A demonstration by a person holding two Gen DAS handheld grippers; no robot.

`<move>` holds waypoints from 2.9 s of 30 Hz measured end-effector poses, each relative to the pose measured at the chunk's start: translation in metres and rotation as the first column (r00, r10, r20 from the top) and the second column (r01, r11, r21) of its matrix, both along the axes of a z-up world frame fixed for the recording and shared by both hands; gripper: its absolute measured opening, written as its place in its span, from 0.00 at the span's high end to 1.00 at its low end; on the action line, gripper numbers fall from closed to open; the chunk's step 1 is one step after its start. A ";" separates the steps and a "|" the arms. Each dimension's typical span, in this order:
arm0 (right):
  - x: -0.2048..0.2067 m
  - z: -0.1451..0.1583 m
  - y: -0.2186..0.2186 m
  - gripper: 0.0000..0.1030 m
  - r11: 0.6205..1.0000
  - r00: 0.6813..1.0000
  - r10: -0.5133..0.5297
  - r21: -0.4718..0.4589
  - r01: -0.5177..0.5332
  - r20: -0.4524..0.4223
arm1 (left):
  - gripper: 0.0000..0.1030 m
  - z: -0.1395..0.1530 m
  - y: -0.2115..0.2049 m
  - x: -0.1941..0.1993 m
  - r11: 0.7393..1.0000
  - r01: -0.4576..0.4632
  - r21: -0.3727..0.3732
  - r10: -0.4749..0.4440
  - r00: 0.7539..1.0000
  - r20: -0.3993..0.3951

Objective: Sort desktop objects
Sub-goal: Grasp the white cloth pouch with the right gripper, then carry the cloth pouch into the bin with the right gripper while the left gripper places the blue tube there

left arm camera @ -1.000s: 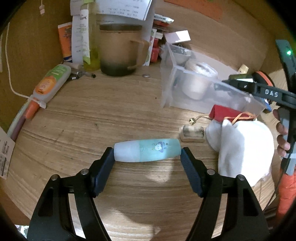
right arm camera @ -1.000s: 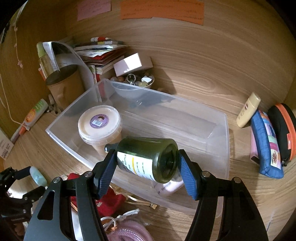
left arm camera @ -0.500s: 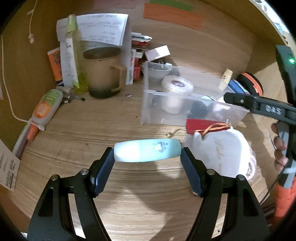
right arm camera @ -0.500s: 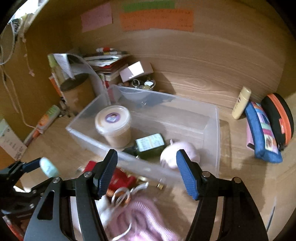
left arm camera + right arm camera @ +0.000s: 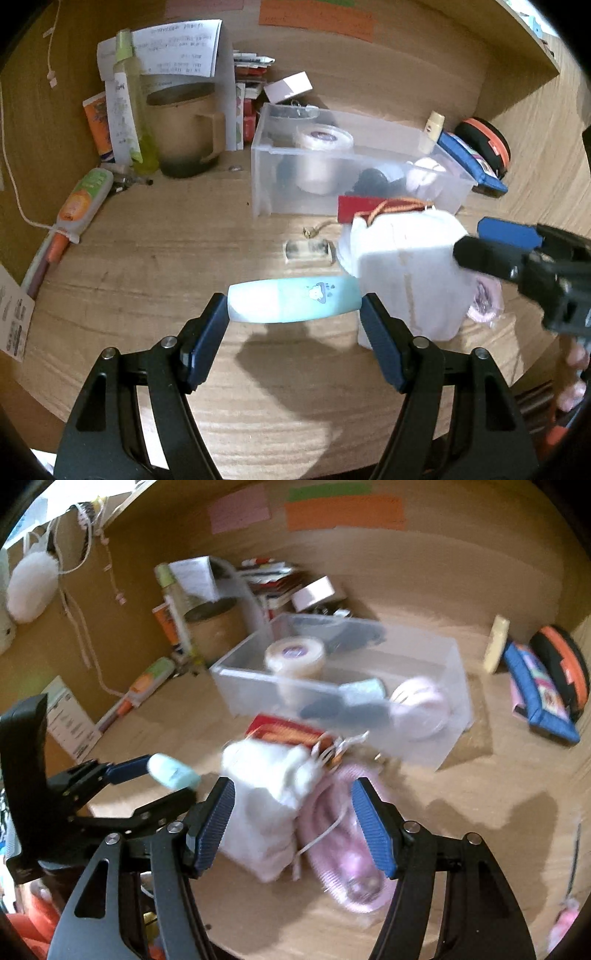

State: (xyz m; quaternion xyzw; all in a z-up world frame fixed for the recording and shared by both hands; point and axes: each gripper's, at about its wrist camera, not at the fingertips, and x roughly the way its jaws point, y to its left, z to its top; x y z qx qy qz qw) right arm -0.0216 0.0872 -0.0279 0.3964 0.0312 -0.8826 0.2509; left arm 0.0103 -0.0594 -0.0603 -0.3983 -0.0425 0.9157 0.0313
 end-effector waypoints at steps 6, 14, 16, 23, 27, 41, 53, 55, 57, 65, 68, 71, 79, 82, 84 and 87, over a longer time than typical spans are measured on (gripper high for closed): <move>0.005 -0.026 -0.019 0.39 0.999 0.997 0.048 -0.001 -0.048 0.062 | 0.30 -0.005 -0.005 0.012 1.000 -0.019 -0.007 0.019 1.000 0.012; -0.004 -0.051 -0.037 0.56 0.997 0.993 0.066 0.027 -0.069 0.097 | 0.30 -0.018 -0.024 0.020 0.997 -0.078 0.014 0.077 0.996 0.046; -0.003 -0.049 -0.033 0.68 0.997 0.993 0.070 0.004 -0.071 0.095 | 0.30 -0.016 -0.025 0.021 0.996 -0.082 0.016 0.082 0.996 0.042; 0.010 -0.032 -0.020 0.73 0.997 0.996 0.073 -0.007 -0.073 0.057 | 0.30 -0.005 -0.018 0.016 0.998 -0.055 0.018 0.054 0.998 0.012; 0.015 -0.016 -0.008 0.73 0.998 0.998 0.059 -0.023 -0.058 0.027 | 0.30 0.004 -0.010 0.012 0.999 -0.035 0.012 0.035 0.999 -0.009; -0.005 0.013 0.031 0.86 1.000 0.998 -0.015 -0.021 0.014 -0.058 | 0.30 0.048 0.007 -0.009 1.000 -0.007 -0.023 0.005 0.993 -0.118; -0.006 -0.006 0.060 0.43 0.996 0.996 -0.087 -0.022 0.087 -0.008 | 0.30 0.016 0.042 -0.016 0.995 0.098 -0.018 -0.098 0.995 -0.022; 0.003 -0.006 0.062 0.34 0.996 0.996 -0.089 0.002 0.089 -0.030 | 0.30 0.010 0.050 -0.015 0.992 0.124 -0.024 -0.124 0.992 -0.007; 0.011 -0.007 0.060 0.34 0.997 0.996 -0.074 0.032 0.075 -0.046 | 0.30 0.005 0.056 -0.016 0.989 0.142 -0.030 -0.142 0.990 0.007; 0.027 -0.013 0.038 0.28 0.993 0.997 0.017 0.121 -0.007 -0.075 | 0.30 -0.001 0.040 -0.015 0.994 0.109 -0.006 -0.109 0.994 0.031; 0.023 -0.017 0.029 0.20 0.992 0.997 0.041 0.124 -0.032 -0.066 | 0.30 0.005 0.026 -0.015 0.997 0.080 0.002 -0.080 0.996 0.027; 0.014 -0.027 0.012 0.14 0.985 0.996 0.077 0.155 -0.069 -0.042 | 0.30 0.018 0.012 -0.012 0.999 0.040 -0.006 -0.040 0.999 -0.010; -0.013 -0.049 -0.006 0.60 0.955 0.997 0.067 0.292 -0.056 -0.028 | 0.30 0.019 -0.004 -0.006 1.000 0.000 0.023 0.000 1.000 -0.025; -0.019 -0.036 0.010 0.62 0.981 0.997 0.069 0.180 -0.075 0.040 | 0.30 0.022 -0.005 -0.008 1.000 0.000 0.021 0.000 0.999 -0.032; -0.017 -0.026 0.018 0.62 0.986 0.998 0.059 0.156 -0.063 0.028 | 0.30 0.027 -0.006 -0.009 1.000 0.003 0.024 -0.002 0.999 -0.048; -0.009 -0.005 0.030 0.62 0.993 0.998 0.058 0.100 -0.058 0.008 | 0.30 0.036 -0.006 -0.012 1.000 0.010 0.025 -0.008 0.998 -0.070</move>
